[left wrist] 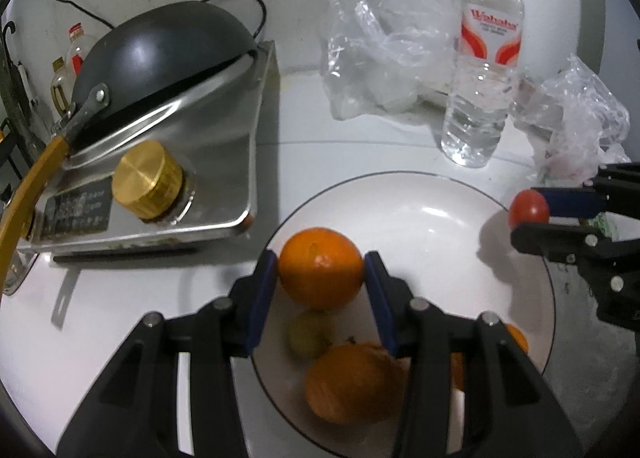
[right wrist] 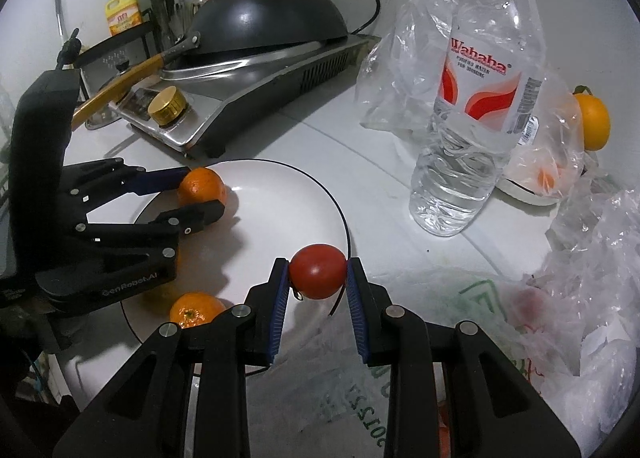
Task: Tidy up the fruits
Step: 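Lower the mandarin and open the left tool while the right tool releases the tomato onto the plate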
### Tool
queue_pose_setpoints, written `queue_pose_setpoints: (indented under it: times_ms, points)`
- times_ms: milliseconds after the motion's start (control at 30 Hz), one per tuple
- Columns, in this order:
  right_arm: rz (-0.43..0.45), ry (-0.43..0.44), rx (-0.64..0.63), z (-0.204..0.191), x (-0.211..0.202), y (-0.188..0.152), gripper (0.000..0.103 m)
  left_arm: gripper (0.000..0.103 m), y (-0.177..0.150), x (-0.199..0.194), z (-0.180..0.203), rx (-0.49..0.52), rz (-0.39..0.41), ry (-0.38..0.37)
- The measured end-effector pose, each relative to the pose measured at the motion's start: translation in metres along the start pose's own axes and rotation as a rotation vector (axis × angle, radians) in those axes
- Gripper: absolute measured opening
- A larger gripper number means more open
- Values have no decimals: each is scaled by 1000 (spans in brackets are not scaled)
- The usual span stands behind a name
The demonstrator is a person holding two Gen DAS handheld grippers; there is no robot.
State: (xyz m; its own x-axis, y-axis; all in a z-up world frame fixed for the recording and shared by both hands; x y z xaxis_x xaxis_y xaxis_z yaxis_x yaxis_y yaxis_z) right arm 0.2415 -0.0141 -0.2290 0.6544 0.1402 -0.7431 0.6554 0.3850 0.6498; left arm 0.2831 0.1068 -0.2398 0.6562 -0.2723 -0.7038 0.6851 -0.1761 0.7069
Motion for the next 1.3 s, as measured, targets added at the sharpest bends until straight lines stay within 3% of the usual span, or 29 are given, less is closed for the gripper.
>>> queue_pose_setpoints:
  times_ms: [800, 1167, 1300]
  points:
    - [-7, 51, -51, -36, 22, 22, 31, 52, -6, -34, -6, -34, 77, -56]
    - [3, 87, -1, -42, 42, 40, 31, 52, -9, -36, -10, -69, 91, -75]
    - [19, 81, 6, -41, 41, 45, 47, 52, -10, -36, -11, -69, 89, -76]
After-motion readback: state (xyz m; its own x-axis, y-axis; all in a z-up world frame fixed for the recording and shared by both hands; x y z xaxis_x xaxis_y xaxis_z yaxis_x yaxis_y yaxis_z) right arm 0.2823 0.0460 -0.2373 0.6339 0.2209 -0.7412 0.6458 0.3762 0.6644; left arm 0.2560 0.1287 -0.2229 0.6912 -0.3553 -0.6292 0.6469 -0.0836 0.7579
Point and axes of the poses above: each gripper's, at about its wrist camera, not at the fingertips, and x roughly the way its jaws point, z to its right, y to its top, the point moved 8 cm from there along x, roughly the way its jaws point, and after that the axes turned 11 degrees about -y, right-handed, at the moved point
